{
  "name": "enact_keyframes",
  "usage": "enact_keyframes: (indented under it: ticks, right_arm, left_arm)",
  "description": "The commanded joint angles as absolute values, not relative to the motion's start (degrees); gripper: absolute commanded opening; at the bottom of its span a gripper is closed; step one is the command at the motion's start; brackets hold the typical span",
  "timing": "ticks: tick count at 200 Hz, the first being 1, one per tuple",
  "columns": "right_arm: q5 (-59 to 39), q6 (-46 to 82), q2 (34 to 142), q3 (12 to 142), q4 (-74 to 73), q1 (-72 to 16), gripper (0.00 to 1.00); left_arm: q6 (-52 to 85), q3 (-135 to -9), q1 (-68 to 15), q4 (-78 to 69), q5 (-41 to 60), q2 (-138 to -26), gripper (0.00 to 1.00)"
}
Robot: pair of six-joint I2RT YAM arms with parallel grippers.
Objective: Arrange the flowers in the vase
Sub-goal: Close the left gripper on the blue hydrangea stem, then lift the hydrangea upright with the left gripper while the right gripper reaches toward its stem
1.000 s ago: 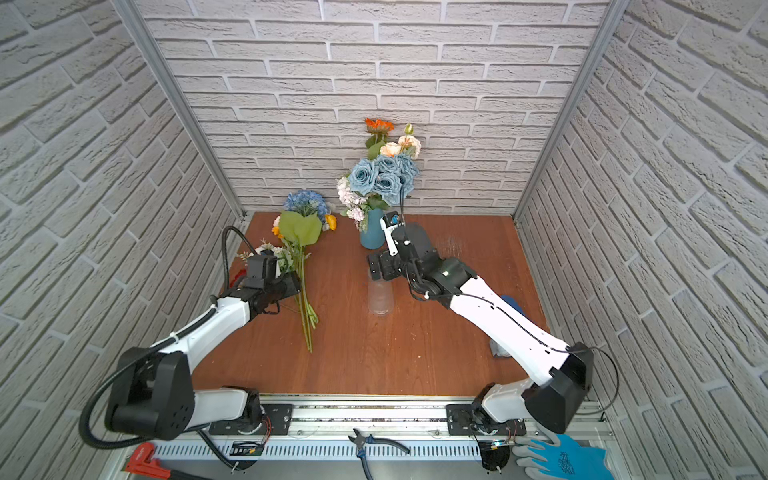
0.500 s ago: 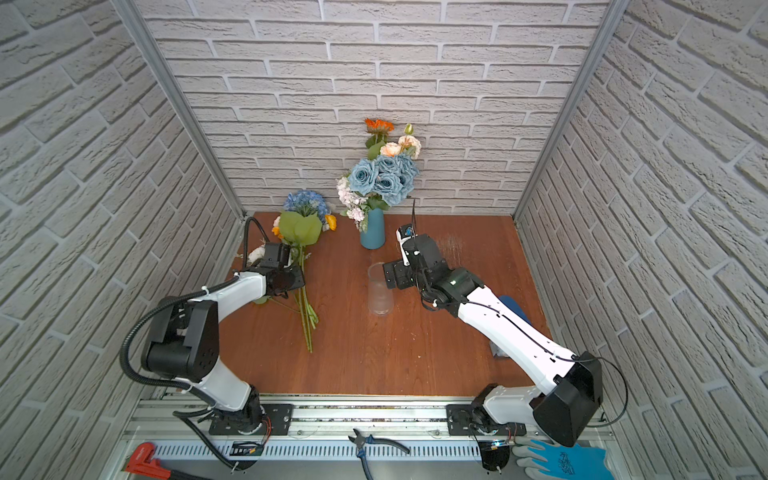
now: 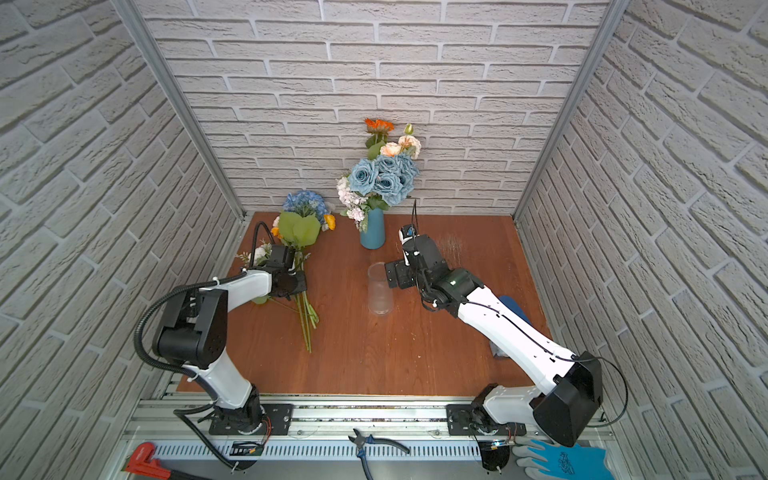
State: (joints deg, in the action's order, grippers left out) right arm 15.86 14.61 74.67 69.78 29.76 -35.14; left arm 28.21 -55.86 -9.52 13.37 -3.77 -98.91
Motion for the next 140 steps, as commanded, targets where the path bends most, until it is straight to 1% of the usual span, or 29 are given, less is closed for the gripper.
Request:
enact_keyframes:
  ticks: [1, 39, 102, 140]
  right_arm:
    - [17.52, 14.89, 73.89, 69.35, 29.40, -35.16, 1.00]
    - [18.25, 15.03, 73.19, 68.92, 29.32, -35.13, 1.00]
    - [17.79, 15.71, 72.34, 67.59, 26.76, -35.06, 1.00]
    - [16.38, 15.90, 72.95, 68.18, 27.14, -35.05, 1.00]
  left_arm:
    - [28.26, -57.21, -9.71, 13.66, -4.22, -99.21, 0.00]
    - [28.48, -57.66, -10.34, 15.19, -4.87, -95.11, 0.00]
    - [28.74, -53.47, -11.37, 12.10, -6.29, -80.38, 0.00]
    - [29.39, -52.35, -11.37, 11.68, -5.62, -74.77, 0.00]
